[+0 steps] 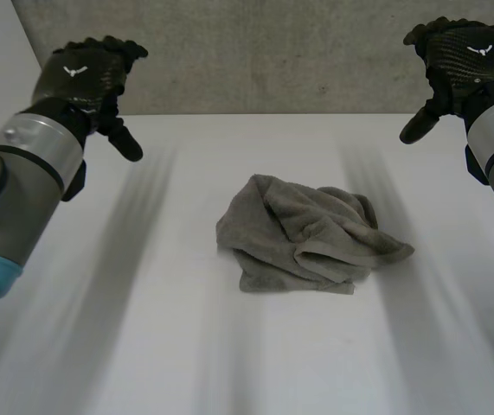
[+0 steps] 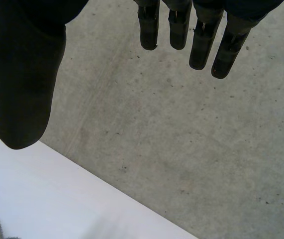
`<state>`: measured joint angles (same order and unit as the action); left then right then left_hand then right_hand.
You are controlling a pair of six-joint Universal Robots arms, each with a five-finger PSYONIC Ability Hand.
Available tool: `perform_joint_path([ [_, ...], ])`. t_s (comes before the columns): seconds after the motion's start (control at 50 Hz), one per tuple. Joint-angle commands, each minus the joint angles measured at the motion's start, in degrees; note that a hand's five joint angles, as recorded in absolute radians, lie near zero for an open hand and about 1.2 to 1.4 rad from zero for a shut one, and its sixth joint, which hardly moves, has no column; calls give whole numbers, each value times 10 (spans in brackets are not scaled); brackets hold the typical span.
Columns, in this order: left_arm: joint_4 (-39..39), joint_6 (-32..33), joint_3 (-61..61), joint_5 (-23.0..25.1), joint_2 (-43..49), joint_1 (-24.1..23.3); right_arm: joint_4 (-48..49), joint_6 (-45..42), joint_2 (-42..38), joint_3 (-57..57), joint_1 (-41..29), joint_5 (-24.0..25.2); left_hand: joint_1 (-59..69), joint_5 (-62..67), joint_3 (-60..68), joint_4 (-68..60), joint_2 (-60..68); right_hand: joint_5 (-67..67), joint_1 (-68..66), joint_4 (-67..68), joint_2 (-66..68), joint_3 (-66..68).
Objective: Fold the towel.
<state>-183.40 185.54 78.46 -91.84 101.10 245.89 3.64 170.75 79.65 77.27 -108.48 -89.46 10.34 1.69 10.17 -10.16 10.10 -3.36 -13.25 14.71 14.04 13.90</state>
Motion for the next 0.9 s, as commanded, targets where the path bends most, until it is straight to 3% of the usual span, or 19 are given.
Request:
perform_joint_path([
  [0.02, -49, -11, -9, 3, 86, -29, 9, -33, -24, 5, -8, 46, 9, -5, 11, -11, 11, 34, 33, -47, -40, -39],
  [0.08, -60, -12, -17, 3, 115, -39, 6, -46, -40, 5, -8, 71, 7, -6, 9, -9, 10, 34, 33, -47, -40, -39],
  [0.12, -70, -11, -35, 3, 173, -51, 4, -67, -82, 10, -8, 119, 5, -8, 7, -7, 8, 34, 33, -47, -40, -39],
  [0.26, -79, -12, -78, 3, 282, -66, 5, -111, -167, 17, -16, 140, 9, -5, 11, -11, 11, 34, 33, -47, -40, -39],
  [0.36, -80, -11, -109, 4, 344, -84, 7, -118, -223, 9, -35, 141, 21, 7, 22, -22, 23, -60, -61, 46, 53, 54],
  [0.42, -80, -11, -123, 4, 375, -100, 6, -118, -249, 5, -37, 140, 36, 22, 37, -38, 38, -167, -168, 154, 161, 162],
  [0.46, -80, -11, -126, 5, 388, -114, 5, -117, -260, 4, -43, 140, 104, 91, 106, -106, 107, -321, -322, 308, 315, 316],
  [0.48, -80, -11, -126, 5, 388, -114, 5, -117, -260, 4, -43, 140, 105, 91, 106, -106, 107, -322, -323, 309, 315, 317],
  [0.52, -80, -10, -127, 7, 389, -125, 5, -116, -260, 2, -45, 141, 279, 265, 280, -280, 281, -486, -487, 473, 479, 481],
  [0.54, -80, -10, -127, 7, 389, -125, 5, -116, -260, 2, -45, 141, 280, 266, 281, -281, 282, -487, -488, 474, 480, 482],
  [0.56, -80, -9, -128, 6, 388, -129, 5, -117, -259, -1, -46, 141, 425, 411, 426, -426, 427, -602, -603, 588, 595, 596],
  [0.58, -80, -9, -128, 6, 388, -129, 5, -117, -259, -1, -46, 141, 426, 412, 428, -428, 428, -603, -604, 590, 596, 598],
  [0.62, -81, -9, -141, 2, 382, -132, 7, -111, -253, -12, -45, 141, 696, 682, 697, -697, 698, -666, -667, 653, 660, 661],
  [0.74, -82, -8, -181, -4, 342, -126, 31, -93, -200, -33, -39, 144, 697, 683, 698, -698, 699, -666, -667, 653, 660, 661],
  [0.84, -136, -9, -184, -24, 228, -95, 181, -26, -92, -12, -38, 147, 697, 683, 698, -698, 699, -666, -667, 653, 660, 661],
  [0.9, -180, -10, -144, -26, 160, -89, 199, 4, -67, -5, -30, 154, 697, 683, 698, -698, 699, -666, -667, 653, 660, 661],
])
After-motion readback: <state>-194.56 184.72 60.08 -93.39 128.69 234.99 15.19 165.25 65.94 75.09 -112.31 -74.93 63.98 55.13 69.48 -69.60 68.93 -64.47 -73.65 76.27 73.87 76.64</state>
